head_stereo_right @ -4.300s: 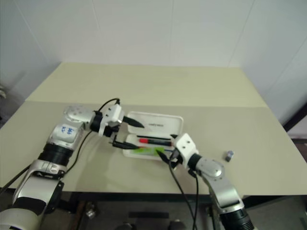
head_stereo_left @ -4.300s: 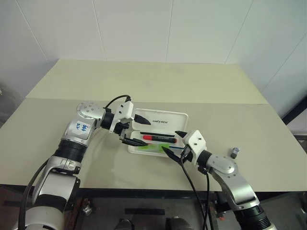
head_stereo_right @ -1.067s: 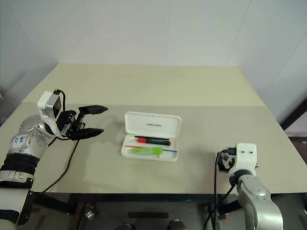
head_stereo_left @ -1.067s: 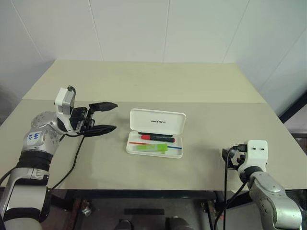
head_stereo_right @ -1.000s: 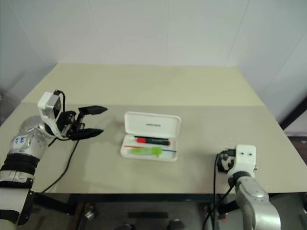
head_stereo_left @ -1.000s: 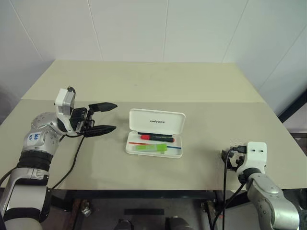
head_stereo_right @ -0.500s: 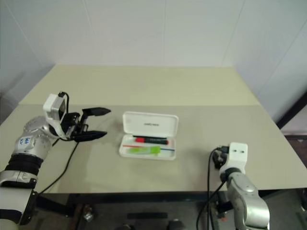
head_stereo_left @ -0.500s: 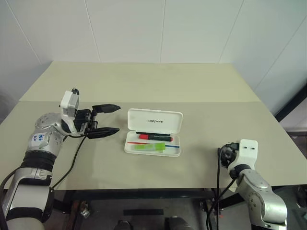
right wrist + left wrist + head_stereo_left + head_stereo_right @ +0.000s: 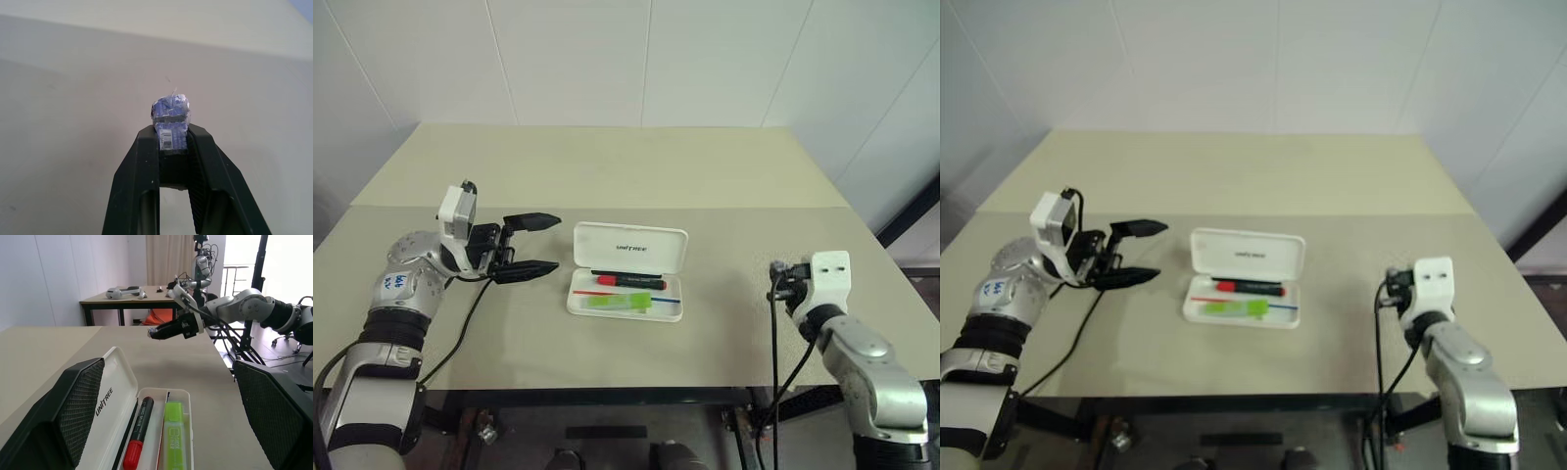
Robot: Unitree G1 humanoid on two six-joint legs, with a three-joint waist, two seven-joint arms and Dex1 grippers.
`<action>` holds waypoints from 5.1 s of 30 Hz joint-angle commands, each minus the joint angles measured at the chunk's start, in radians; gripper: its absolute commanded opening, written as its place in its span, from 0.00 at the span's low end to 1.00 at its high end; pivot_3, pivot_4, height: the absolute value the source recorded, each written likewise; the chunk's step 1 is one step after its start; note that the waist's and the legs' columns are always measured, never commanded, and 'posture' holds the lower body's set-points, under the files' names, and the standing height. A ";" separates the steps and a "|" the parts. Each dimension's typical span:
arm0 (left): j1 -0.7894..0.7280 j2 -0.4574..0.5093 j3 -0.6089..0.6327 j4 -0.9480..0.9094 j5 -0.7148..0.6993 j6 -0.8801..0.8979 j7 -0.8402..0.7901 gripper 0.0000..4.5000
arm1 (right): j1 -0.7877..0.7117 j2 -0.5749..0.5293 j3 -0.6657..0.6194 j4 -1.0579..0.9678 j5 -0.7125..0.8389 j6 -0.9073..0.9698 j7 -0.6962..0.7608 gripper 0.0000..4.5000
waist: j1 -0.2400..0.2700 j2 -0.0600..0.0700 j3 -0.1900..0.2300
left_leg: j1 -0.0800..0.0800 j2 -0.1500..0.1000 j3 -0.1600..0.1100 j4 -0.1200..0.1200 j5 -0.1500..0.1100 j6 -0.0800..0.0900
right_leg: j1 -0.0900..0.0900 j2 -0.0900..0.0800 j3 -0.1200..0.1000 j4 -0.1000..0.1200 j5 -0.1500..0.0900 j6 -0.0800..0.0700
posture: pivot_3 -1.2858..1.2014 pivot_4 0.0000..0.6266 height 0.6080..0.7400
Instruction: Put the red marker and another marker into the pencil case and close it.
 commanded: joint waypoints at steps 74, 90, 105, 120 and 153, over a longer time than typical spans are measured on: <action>0.053 -0.077 0.142 -0.105 0.091 0.036 -0.112 1.00 | -0.345 -0.162 0.535 0.341 -0.205 -0.315 0.726 0.61 | 0.003 0.000 0.000 | 0.000 0.001 0.000 0.002 -0.001 -0.001 | 0.000 -0.001 -0.002 0.001 0.000 -0.001 | 0.52 0.24 1.00; 0.032 -0.096 0.151 -0.064 0.136 -0.017 -0.112 1.00 | -0.372 -0.190 0.466 0.270 -0.176 -0.279 0.723 0.99 | 0.005 0.000 0.000 | 0.000 0.001 0.000 0.003 -0.001 -0.001 | 0.000 -0.001 -0.002 0.001 0.000 -0.001 | 0.52 0.24 1.00; -0.137 -0.139 0.187 0.194 0.263 -0.076 -0.063 1.00 | -0.136 -0.227 0.108 -0.026 0.210 -0.222 0.740 0.99 | 0.007 0.000 0.000 | 0.000 0.000 -0.001 0.003 -0.001 -0.001 | 0.001 0.000 -0.003 0.000 0.000 0.000 | 0.52 0.24 1.00; -0.413 -0.177 0.178 0.627 0.504 -0.237 0.024 0.01 | -0.074 -0.254 0.030 0.045 0.295 -0.299 0.793 1.00 | 0.007 -0.001 0.001 | -0.001 -0.001 -0.001 0.002 -0.001 -0.001 | 0.001 0.000 -0.002 -0.001 0.000 0.000 | 0.52 0.24 1.00; -0.548 -0.294 0.148 0.752 0.868 -0.145 0.326 0.01 | 0.015 -0.289 -0.003 -0.009 0.298 -0.321 0.717 1.00 | 0.029 -0.001 0.001 | -0.001 -0.001 -0.001 0.002 -0.001 -0.001 | 0.001 0.000 -0.002 0.000 0.000 0.002 | 0.52 0.24 1.00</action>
